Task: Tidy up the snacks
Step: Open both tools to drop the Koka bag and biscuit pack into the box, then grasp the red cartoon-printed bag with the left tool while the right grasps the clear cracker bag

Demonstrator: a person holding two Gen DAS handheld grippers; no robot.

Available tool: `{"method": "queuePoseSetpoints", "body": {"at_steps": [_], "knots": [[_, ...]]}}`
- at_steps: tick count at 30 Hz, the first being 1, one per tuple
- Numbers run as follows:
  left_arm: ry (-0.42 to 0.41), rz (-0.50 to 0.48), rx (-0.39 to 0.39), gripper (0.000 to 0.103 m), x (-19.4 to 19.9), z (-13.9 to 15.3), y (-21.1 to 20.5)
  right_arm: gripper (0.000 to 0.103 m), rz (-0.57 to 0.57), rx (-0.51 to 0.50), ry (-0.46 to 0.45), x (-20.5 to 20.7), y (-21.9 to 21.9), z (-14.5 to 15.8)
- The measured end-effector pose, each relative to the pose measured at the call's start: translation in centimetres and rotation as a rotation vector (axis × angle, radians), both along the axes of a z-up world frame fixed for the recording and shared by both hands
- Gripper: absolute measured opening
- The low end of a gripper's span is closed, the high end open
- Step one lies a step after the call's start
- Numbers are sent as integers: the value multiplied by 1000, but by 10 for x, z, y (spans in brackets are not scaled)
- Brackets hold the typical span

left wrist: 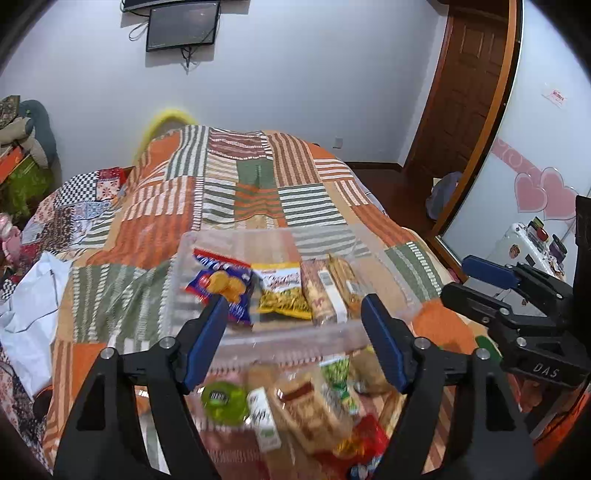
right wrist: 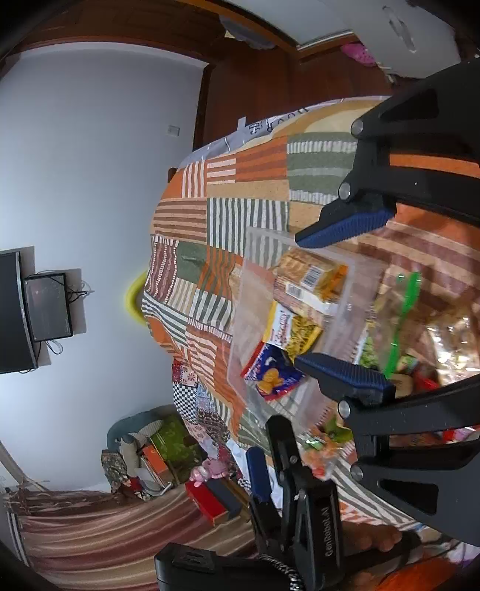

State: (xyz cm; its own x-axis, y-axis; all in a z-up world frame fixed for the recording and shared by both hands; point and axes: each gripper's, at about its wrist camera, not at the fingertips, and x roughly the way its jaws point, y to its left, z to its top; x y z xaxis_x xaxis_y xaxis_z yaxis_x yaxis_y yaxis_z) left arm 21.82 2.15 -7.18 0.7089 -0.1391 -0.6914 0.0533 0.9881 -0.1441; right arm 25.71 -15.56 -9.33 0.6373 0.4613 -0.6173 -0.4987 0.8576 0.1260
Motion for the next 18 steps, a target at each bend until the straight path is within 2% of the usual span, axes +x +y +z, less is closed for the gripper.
{"method": "queuePoseSetpoints", "body": {"at_steps": [6,13,18], "knots": [[22,9,14,79,-32,-7,6,59,9,-10,17,-20,-6,-8],[81,17,20,79,-59,-30,10,59,16,-18,70,-39,-9,-29],[155,6,-35,79,-73,-55,12,59,32,-55,107,-49,-7,-47]]}}
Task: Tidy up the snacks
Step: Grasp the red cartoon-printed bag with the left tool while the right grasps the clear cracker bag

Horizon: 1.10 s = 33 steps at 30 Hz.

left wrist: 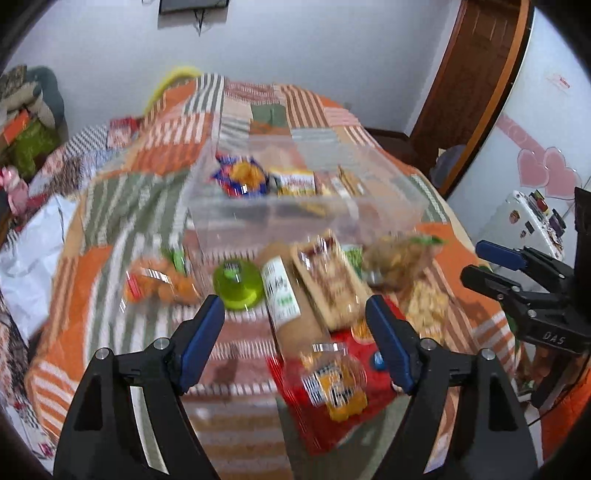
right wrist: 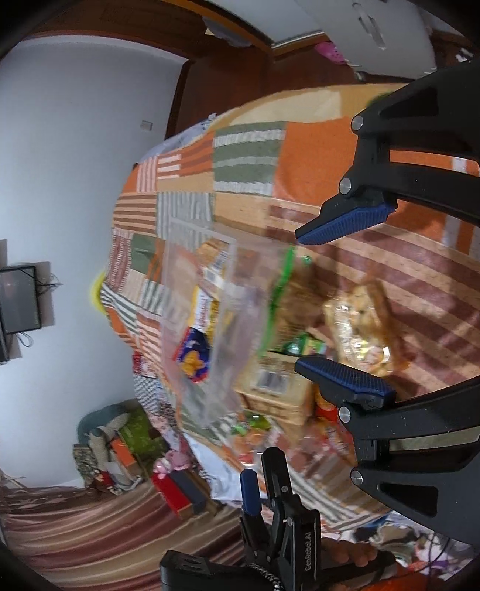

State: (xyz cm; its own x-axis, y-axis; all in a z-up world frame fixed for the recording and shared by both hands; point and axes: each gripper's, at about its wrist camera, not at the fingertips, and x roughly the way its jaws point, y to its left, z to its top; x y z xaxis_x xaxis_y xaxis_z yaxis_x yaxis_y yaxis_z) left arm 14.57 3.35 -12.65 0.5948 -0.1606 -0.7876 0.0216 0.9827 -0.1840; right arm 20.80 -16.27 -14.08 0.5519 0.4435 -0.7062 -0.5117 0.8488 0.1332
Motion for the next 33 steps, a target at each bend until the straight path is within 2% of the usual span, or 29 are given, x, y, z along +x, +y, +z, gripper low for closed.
{"method": "queuePoseSetpoints", "body": {"at_steps": [9,12,22,27,29,33], "knots": [[52,3,-57,79,-24,-17,-9,60,49,-51,76,-14,13,-34],[52,-5,-71,79,-30,-17,-13,75,71,-37,83,-20,15,-38],[75,-75,-51,79,-50,-19,-32,79,99,-80,80,-10,27,-49],[104,-103,-40,79,-51,-28,-42,79,107,-59,93,-6,28,-52],[111,-112,-43,79,-50,-31,-45,72,115,-42,103,-7,25,-53],[115,-107,-10,87,-47,-36,-54,65,117,-17,117,-9,19,-53]]}}
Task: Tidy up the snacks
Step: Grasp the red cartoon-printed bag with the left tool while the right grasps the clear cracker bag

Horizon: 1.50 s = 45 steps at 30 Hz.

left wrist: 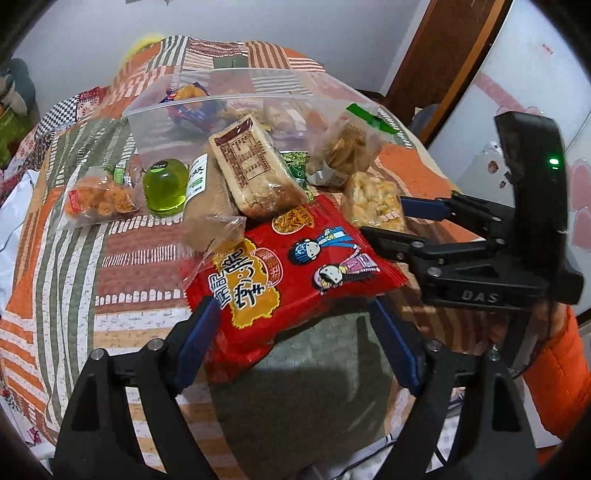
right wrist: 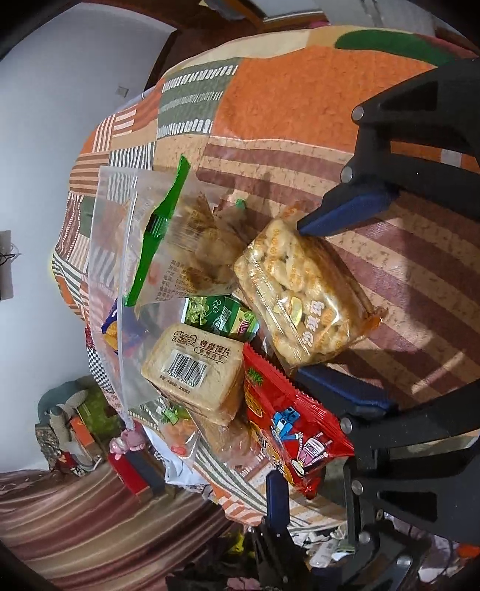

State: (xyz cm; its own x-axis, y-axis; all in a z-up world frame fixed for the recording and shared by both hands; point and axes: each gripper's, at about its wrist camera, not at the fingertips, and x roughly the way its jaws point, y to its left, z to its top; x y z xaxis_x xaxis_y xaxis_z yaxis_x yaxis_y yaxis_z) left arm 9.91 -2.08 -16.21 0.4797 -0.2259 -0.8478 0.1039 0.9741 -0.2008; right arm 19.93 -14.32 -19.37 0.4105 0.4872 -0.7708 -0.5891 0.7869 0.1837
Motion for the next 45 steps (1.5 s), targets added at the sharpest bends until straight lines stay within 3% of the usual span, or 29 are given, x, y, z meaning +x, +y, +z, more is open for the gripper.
{"method": "queuePoseSetpoints", "body": {"at_steps": [3,9,14,18,20,22,23,31,32,35,37,39,45], "knots": [[10,9,29,93,7,-5,-7,56,-1,8,2,-4,-3,1],[-13,33,79,94,15,-14,-17,41,4,2,5,-12,-13,4],[-53,46,109,93,18,-21,-21,41,-39,-47,4,-16,-30,4],[-72,64,87,84,20,-23,-16,42,-70,-15,14,-16,-38,10],[-77,69,63,79,19,-21,-12,50,-73,7,7,-14,-34,14],[-76,64,51,68,17,-19,-10,64,-78,14,-8,-11,-27,16],[-76,60,49,57,16,-18,-10,65,-83,14,-21,-9,-22,17],[-122,37,-22,48,6,-2,-1,65,-109,-48,-19,12,3,0],[-130,33,-28,41,5,0,-1,65,-112,-53,-15,14,4,-3],[-156,25,-24,37,3,9,-1,47,-111,-44,8,16,0,-8],[-169,24,-42,37,2,15,1,44,-116,-35,5,14,-4,-6],[-182,24,-50,30,2,21,2,43,-121,-26,1,11,-10,-4],[-222,18,-61,28,-3,34,3,43,-127,-7,-26,-2,-22,8]]}}
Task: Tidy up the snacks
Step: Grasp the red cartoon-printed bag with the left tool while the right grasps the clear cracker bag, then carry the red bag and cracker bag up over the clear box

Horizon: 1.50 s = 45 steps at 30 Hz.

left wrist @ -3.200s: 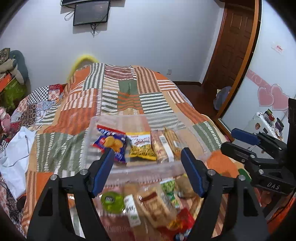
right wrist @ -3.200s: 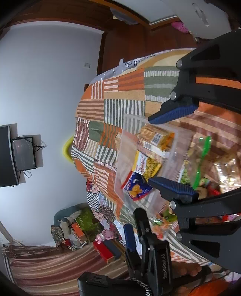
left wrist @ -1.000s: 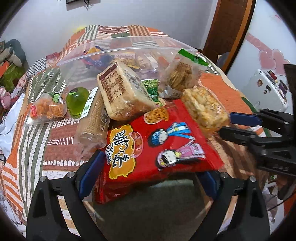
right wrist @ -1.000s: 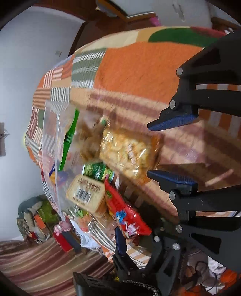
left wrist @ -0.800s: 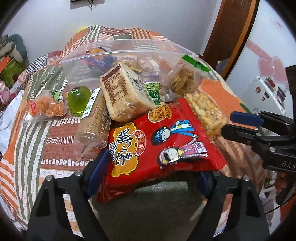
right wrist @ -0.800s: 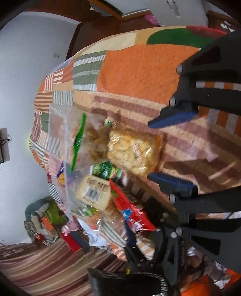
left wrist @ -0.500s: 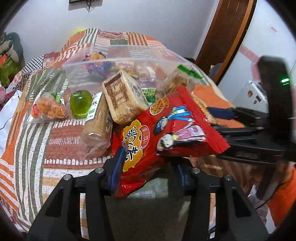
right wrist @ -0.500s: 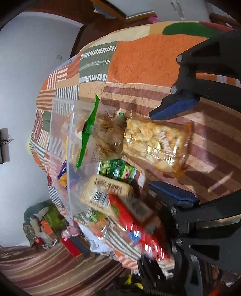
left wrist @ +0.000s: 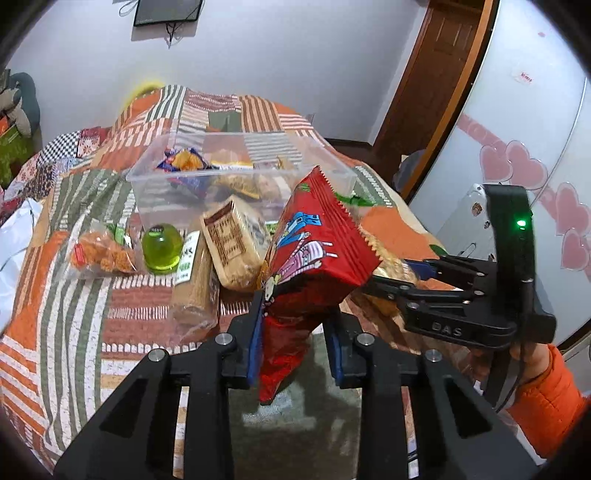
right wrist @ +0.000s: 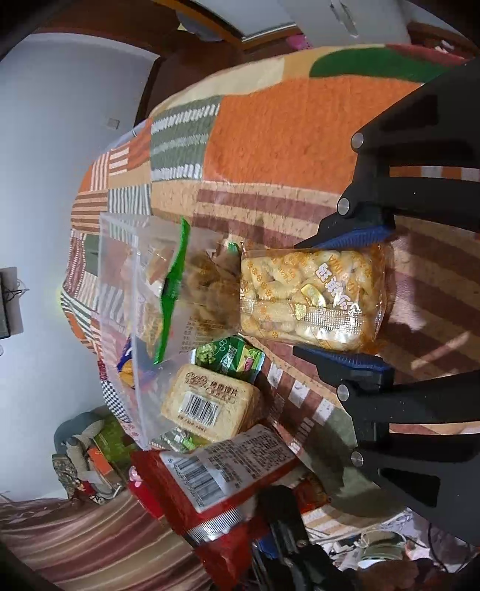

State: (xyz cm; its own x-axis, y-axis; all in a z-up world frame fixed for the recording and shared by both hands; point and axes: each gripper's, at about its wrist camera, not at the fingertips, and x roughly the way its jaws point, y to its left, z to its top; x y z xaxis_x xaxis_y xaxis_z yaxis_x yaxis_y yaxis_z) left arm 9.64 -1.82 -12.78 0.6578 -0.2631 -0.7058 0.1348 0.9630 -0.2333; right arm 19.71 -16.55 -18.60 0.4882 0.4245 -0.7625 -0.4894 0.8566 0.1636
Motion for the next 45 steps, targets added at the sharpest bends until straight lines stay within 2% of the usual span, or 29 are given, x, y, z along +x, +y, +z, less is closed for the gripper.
{"method": "queuePoseSetpoints", "body": {"at_steps": [5,9,22,34,45], "knots": [[-37,11,-20,23,1,13,6,43,-1,28,-51,-10,-7,22],[-64,22,-41,23,4,24,11,43,0,57,-90,-10,-6,41],[-185,34,-26,22,26,63,24,43,-13,116,-214,13,3,84],[-233,50,7,22,74,78,34,43,-33,147,-242,46,8,96],[-189,62,24,22,128,61,45,43,-35,141,-203,86,23,87]]}}
